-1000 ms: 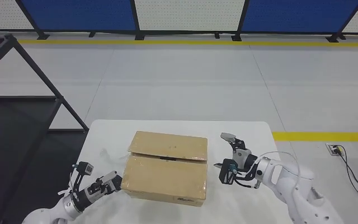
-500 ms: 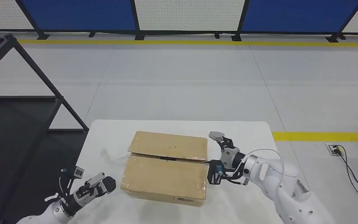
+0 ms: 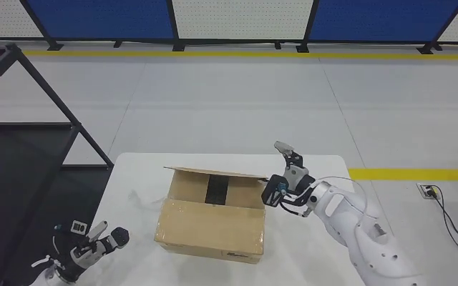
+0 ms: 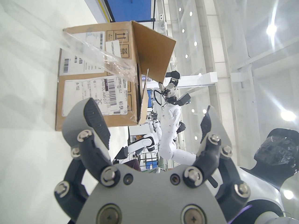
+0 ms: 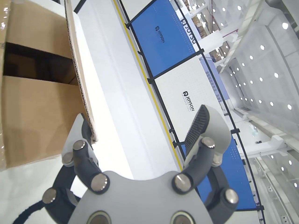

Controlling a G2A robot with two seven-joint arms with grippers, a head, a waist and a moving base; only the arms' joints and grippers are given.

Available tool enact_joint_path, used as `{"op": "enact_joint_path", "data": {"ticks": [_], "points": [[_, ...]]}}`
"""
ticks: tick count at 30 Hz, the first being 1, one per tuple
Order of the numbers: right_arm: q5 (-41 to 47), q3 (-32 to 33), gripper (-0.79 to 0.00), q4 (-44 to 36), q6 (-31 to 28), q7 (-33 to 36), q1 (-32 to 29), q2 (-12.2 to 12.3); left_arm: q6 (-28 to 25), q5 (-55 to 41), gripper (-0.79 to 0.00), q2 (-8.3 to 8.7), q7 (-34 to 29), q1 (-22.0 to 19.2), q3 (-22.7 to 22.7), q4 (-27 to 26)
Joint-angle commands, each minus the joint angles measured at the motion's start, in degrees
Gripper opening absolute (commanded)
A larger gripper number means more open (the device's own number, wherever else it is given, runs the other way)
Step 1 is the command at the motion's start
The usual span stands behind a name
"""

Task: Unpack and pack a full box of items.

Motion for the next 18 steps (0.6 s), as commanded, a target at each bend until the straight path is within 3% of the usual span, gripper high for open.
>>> {"op": "enact_joint_path", "data": {"ticks": [1, 10, 13, 18], "points": [[0.1, -0.1, 0.000, 0.1, 0.0, 0.2, 0.1, 0.0, 0.0, -0.3, 0.000, 0.01, -0.2, 0.2, -0.4, 0.0], [0.8, -0.1, 0.000, -0.4, 0.6, 0.1, -0.4, -0.1, 0.5, -1.5, 0.000, -0.05, -0.8, -0.1, -1.2, 1.0], [1.7, -1.3, 0.000, -1.5, 4.8, 6.3, -0.3, -0.9, 0.8, -1.5, 0.000, -0.10, -1.4, -0.5, -1.0, 1.1], [3.9, -6.7, 0.000, 2.6, 14.6, 17.7, 4.7, -3.7, 0.3, -1.2, 0.000, -0.16, -1.6, -0.3, -1.1, 0.9]]}}
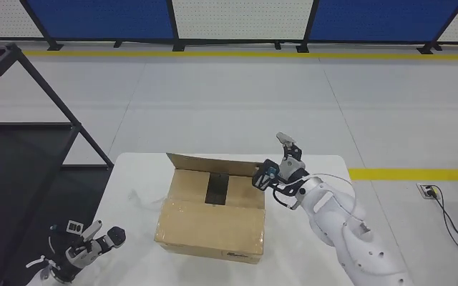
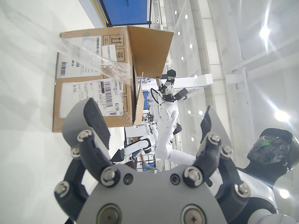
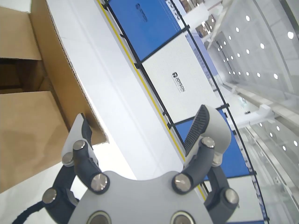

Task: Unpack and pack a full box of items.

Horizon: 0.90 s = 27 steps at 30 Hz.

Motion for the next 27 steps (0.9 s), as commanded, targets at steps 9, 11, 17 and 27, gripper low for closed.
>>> {"op": "enact_joint_path", "data": {"ticks": [9, 11, 17, 27], "points": [[3.9, -6.7, 0.000, 12.5, 5.7, 12.5, 9.8, -4.1, -0.2, -1.2, 0.000, -0.09, -0.3, 1.1, -1.2, 0.6], [3.9, -6.7, 0.000, 12.5, 5.7, 12.5, 9.8, -4.1, -0.1, -1.2, 0.000, -0.11, -0.3, 1.0, -1.3, 0.8], [3.9, -6.7, 0.000, 12.5, 5.7, 12.5, 9.8, -4.1, 0.4, -1.1, 0.000, -0.18, -1.0, 0.5, -1.1, 1.3], [4.7, -9.7, 0.000, 19.0, 2.8, 17.5, 12.3, -6.4, 0.5, -0.2, 0.000, -0.31, -1.4, 0.6, -0.7, 1.0]]}}
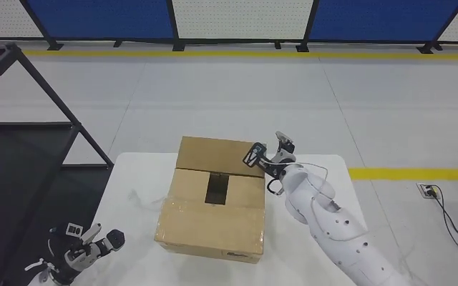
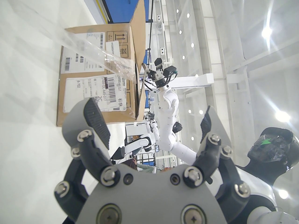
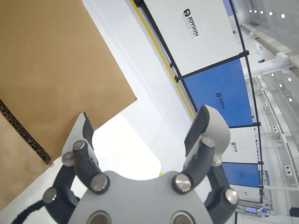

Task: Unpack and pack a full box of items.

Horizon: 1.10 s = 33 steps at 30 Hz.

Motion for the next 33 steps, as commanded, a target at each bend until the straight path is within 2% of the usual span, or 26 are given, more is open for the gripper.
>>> {"op": "enact_joint_path", "data": {"ticks": [1, 11, 21, 27, 33], "points": [[-0.1, -0.8, 0.000, 1.7, -0.2, 0.2, 0.8, -0.5, 0.0, -0.3, 0.000, -0.05, -0.1, 0.1, 0.0, 0.2], [-0.6, -3.5, 0.000, 8.0, -4.6, 0.5, 4.0, -2.8, -0.3, -0.9, 0.000, -0.24, -0.3, 0.0, 0.0, 1.4], [-1.4, -1.4, 0.000, 7.3, -2.1, -1.9, 3.0, -3.3, -0.7, -0.7, 0.000, -0.43, -0.3, -0.2, 0.2, 2.3], [-1.8, 3.2, 0.000, 1.7, -1.8, -7.4, -0.4, -2.1, -1.0, -0.9, 0.000, -0.51, -0.4, 0.2, 0.0, 2.0], [-0.3, 12.7, 0.000, -8.8, -12.3, -17.0, -7.8, 1.1, -0.8, -0.7, 0.000, -0.65, -0.5, 0.0, 0.4, 2.0]]}}
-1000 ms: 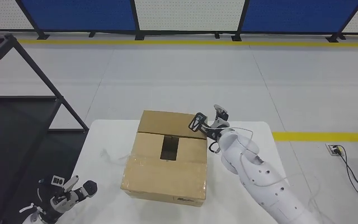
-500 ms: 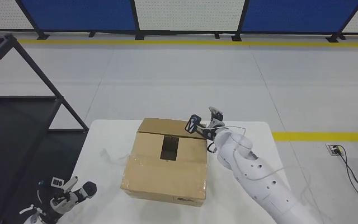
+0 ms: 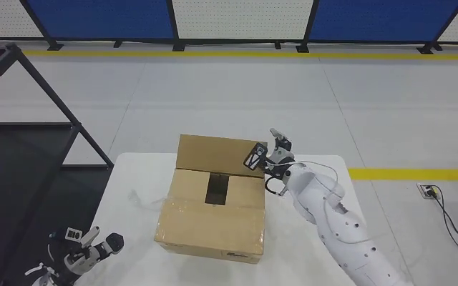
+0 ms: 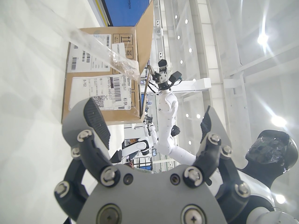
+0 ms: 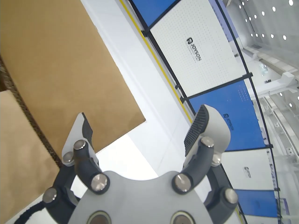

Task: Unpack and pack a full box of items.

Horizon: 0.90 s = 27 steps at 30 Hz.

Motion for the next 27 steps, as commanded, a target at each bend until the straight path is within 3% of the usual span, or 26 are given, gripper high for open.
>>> {"op": "enact_joint_path", "data": {"ticks": [1, 5, 8, 22, 27], "points": [[2.0, 3.9, 0.000, -3.8, -5.4, -3.1, -2.7, 1.1, 0.1, 0.5, 0.000, -0.03, 0.0, -0.2, 0.3, -0.1], [10.2, 12.6, 0.000, -8.6, -18.9, -7.8, -7.4, 3.2, 0.5, 1.3, 0.000, -0.08, 0.1, -0.7, 0.7, -0.4], [19.8, 18.2, 0.000, -7.5, -27.3, -3.6, -8.4, 4.1, 0.9, 2.1, 0.000, -0.12, 0.3, -1.2, 1.2, -0.6], [20.7, 17.9, 0.000, -7.1, -27.3, -3.0, -9.0, 4.1, 0.1, 2.9, 0.000, -0.24, -0.2, -1.6, 1.9, -1.7], [35.2, 18.3, 0.000, -1.9, -34.9, 4.3, -7.7, 4.3, 0.1, 2.9, 0.000, -0.24, -0.2, -1.6, 1.9, -1.7]]}}
